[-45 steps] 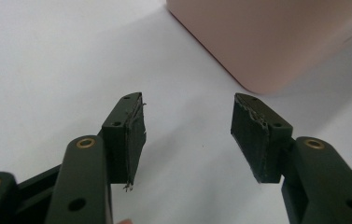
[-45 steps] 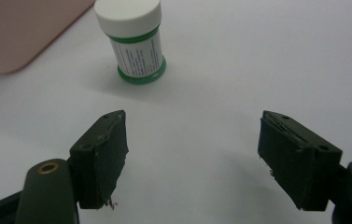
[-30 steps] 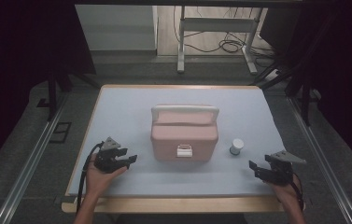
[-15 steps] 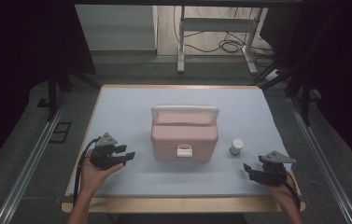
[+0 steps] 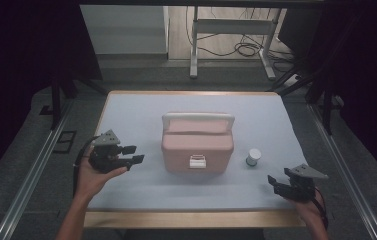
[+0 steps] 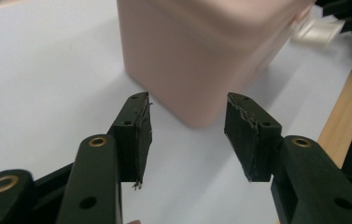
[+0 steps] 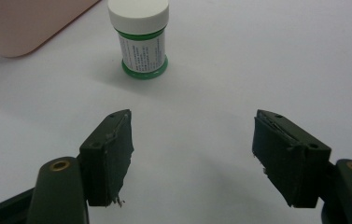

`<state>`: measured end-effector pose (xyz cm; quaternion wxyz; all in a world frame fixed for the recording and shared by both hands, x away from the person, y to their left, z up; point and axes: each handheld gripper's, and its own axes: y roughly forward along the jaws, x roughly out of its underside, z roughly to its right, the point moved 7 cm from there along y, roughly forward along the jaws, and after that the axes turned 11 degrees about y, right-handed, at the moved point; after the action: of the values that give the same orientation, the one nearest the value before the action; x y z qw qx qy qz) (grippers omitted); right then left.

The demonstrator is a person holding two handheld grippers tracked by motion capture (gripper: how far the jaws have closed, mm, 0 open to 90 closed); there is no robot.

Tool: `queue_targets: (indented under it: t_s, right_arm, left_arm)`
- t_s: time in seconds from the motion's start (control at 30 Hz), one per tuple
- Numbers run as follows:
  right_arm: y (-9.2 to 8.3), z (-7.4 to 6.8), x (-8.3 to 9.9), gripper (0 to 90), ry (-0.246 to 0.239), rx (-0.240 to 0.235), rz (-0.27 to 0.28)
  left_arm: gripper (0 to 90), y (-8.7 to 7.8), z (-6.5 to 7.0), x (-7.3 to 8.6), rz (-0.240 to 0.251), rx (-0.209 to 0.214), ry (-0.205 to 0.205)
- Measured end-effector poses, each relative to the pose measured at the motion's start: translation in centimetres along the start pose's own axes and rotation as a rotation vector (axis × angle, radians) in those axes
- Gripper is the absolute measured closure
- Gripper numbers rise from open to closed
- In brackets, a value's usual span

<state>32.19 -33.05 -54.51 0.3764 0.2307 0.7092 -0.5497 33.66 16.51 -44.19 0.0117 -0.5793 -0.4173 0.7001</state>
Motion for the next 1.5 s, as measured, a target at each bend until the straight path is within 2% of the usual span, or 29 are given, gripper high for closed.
queue_targets:
  t_s: [0.07, 0.17, 0.23, 0.3, 0.4, 0.8, 0.93, 1.03, 1.2, 1.23, 1.5]
  right_arm:
    - [-0.2, -0.1, 0.2, 29.6, 0.007, -0.003, 0.002]
    - [-0.3, -0.2, 0.4, 29.6, -0.004, -0.001, -0.001]
    - [-0.4, -0.3, 0.7, 29.7, -0.009, -0.001, -0.007]
    - [-0.6, -0.2, 0.9, 29.8, -0.009, 0.002, -0.010]
    - [-0.8, -0.1, 1.1, 30.0, -0.008, 0.001, -0.018]
    - [-0.5, -0.4, 1.3, 30.1, -0.021, -0.009, -0.028]
    - [-0.4, -0.6, 1.4, 30.1, -0.029, -0.012, -0.034]
    - [-0.3, -0.6, 1.5, 30.2, -0.033, -0.015, -0.040]
    - [-0.1, -0.7, 1.5, 30.2, -0.036, -0.016, -0.045]
    - [-0.1, -0.7, 1.6, 30.2, -0.033, -0.016, -0.048]
    - [0.0, -0.8, 1.7, 30.2, -0.045, -0.018, -0.056]
  left_arm:
    - [50.4, -0.1, 0.0, -1.3, -0.010, 0.014, 0.034]
    - [50.3, 0.0, 0.2, -2.1, -0.021, 0.025, 0.052]
    - [50.3, -0.1, 0.4, -2.7, -0.043, 0.027, 0.085]
    - [50.3, -0.1, 0.5, -3.3, -0.051, 0.032, 0.100]
    - [50.1, -0.2, 0.5, -4.4, -0.052, 0.060, 0.118]
    - [50.1, 0.1, -0.2, -6.7, -0.091, 0.089, 0.186]
    - [50.0, -0.1, -0.5, -8.3, -0.101, 0.100, 0.211]
    - [49.9, 0.0, -0.9, -9.4, -0.120, 0.096, 0.228]
    - [49.8, 0.3, -1.5, -10.8, -0.153, 0.121, 0.251]
    - [49.8, 0.5, -1.9, -11.3, -0.175, 0.132, 0.261]
    - [49.4, 1.5, -2.6, -12.8, -0.215, 0.165, 0.283]
